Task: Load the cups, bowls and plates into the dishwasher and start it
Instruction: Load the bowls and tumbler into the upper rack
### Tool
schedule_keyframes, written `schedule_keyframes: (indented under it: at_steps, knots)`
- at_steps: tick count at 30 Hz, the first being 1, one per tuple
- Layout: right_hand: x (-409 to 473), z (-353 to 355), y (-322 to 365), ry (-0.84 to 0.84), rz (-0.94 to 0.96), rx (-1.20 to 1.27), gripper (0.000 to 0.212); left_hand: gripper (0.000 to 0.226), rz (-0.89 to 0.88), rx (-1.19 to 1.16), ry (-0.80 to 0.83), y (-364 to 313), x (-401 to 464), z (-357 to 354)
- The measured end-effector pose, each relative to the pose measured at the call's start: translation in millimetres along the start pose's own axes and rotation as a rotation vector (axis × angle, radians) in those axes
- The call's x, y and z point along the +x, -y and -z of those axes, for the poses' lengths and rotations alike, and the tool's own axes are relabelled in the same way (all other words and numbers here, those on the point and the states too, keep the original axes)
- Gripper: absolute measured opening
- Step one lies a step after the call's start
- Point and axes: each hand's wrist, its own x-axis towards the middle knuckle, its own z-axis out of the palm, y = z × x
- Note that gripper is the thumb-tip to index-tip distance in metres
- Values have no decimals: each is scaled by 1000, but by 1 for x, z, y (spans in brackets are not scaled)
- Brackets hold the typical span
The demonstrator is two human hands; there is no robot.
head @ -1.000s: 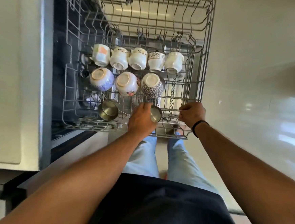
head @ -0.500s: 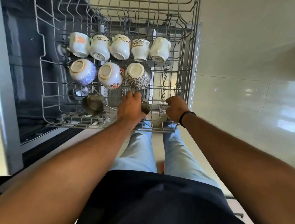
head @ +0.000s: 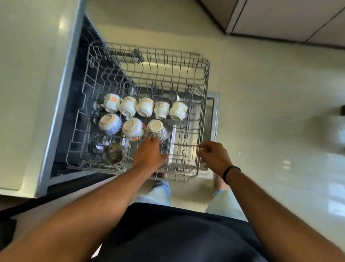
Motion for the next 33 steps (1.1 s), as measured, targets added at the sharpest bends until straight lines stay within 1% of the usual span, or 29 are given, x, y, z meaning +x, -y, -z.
schedule_keyframes:
  at_steps: [2, 4, 6, 8, 10, 13, 15, 17, 20, 25, 27, 30, 33]
  knots:
    - [-4, 18, -2, 22, 5, 16, 12, 41, 27, -51, -38, -19, -7, 13]
    - [-2, 43, -2, 79, 72, -100, 12, 42, 81, -97, -108, -40, -14, 23]
    - [3, 76, 5, 116, 182, -226, 12, 41, 164, -190, -189, -66, -22, 32]
    - [11, 107, 23, 109, 297, -290, 16, 36, 232, -286, -285, -93, -27, 39]
    - [15, 135, 42, 98, 409, -334, 16, 37, 248, -329, -358, -118, -34, 37]
    - [17, 157, 67, 106, 531, -364, 11, 40, 259, -384, -388, -144, -50, 28]
    - [18, 158, 80, 125, 589, -416, 16, 43, 278, -427, -416, -149, -64, 21]
    - [18, 152, 91, 153, 637, -524, 21, 45, 316, -447, -466, -145, -78, 14]
    - [21, 150, 99, 158, 659, -683, 27, 39, 335, -454, -476, -137, -89, 7]
    - [30, 138, 106, 205, 743, -961, 27, 32, 365, -549, -563, -118, -85, -2]
    - [38, 133, 109, 203, 740, -1017, 27, 31, 379, -608, -575, -115, -78, -10]
    - [47, 121, 113, 211, 738, -1067, 30, 38, 434, -729, -555, -112, -68, -26]
    - [60, 108, 117, 278, 740, -1120, 35, 43, 489, -820, -476, -114, -54, -42]
